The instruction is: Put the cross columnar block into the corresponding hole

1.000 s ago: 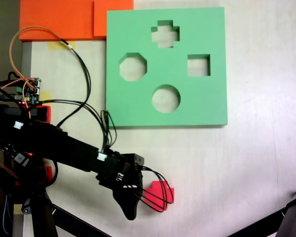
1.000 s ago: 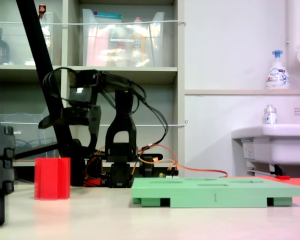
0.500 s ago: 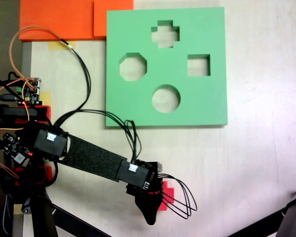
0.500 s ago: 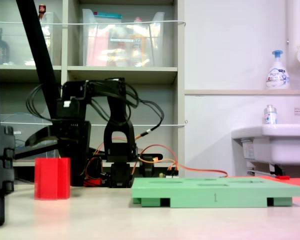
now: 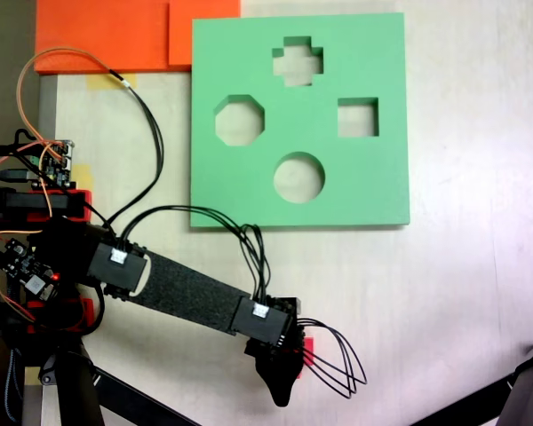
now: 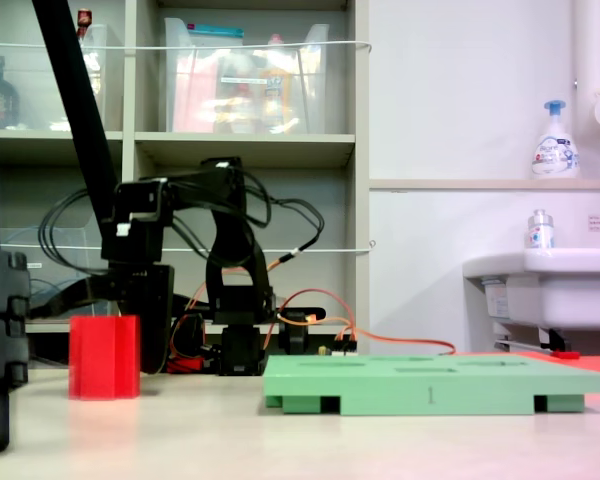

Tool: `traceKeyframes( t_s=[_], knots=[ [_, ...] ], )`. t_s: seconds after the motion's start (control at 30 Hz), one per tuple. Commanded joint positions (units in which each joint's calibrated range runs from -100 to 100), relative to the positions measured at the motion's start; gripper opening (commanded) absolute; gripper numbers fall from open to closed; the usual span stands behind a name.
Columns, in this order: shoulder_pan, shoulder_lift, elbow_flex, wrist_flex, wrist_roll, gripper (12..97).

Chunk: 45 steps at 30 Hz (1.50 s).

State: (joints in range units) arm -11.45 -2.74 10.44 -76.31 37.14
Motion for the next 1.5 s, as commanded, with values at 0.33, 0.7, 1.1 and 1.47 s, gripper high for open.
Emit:
traceKeyframes(
  t_s=[0.33,0.7,1.1,1.47],
  knots=[
    [-0.15,0.50,1.03,0.77,-0.24,50.9],
    [0.39,-5.92,-6.05,-1.45,1.37,43.0],
    [2.83,-23.10,-4.65,-12.14,5.42,43.2],
    [9.67,-62.63,-4.25,-19.94,12.70,43.2]
  ],
)
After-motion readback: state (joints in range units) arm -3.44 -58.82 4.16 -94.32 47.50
